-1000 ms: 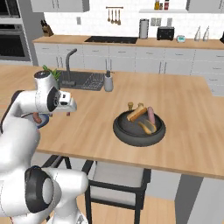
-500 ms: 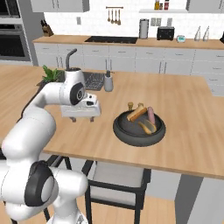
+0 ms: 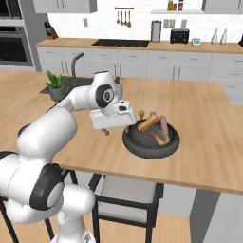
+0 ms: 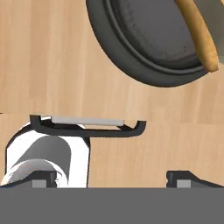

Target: Place one bun and one sausage from the bowl on each plate.

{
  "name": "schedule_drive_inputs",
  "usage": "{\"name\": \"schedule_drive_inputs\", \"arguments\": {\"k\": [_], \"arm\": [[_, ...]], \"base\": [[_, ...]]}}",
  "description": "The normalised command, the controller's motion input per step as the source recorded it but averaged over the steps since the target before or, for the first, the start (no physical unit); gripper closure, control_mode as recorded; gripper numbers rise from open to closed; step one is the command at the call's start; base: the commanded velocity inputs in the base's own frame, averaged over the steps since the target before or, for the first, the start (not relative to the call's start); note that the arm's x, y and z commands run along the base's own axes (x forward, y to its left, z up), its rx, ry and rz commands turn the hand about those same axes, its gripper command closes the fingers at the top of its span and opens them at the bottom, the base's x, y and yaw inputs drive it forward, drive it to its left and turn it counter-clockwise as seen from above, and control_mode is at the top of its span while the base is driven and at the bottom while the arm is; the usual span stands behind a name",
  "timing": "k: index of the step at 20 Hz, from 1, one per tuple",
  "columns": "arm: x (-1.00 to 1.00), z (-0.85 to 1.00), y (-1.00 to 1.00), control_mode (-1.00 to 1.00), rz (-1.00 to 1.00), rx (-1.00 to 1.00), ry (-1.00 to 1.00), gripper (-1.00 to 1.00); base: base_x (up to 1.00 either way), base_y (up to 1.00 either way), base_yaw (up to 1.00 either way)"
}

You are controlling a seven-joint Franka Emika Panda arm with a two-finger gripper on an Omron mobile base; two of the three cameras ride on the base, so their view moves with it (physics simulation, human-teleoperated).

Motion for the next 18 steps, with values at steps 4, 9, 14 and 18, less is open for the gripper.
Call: {"name": "schedule_drive_inputs", "arguments": {"k": [4,9,14,18], "arm": [[0.00,0.00,-1.00,-1.00,0.00,-0.18,0.01,-1.00],[0.11,-0.05,-0.96,-1.00,0.00,-0.10,0.00,-1.00],[0.33,-0.05,-0.73,-1.00,0.00,-0.05,0.00,-1.00],[0.25,-0.30,-0.25,-1.00,0.00,-0.08,0.00,-1.00]], "base": [[0.00,0.00,0.00],[0.00,0.00,0.00],[0.00,0.00,0.00],[0.00,0.00,0.00]]}}
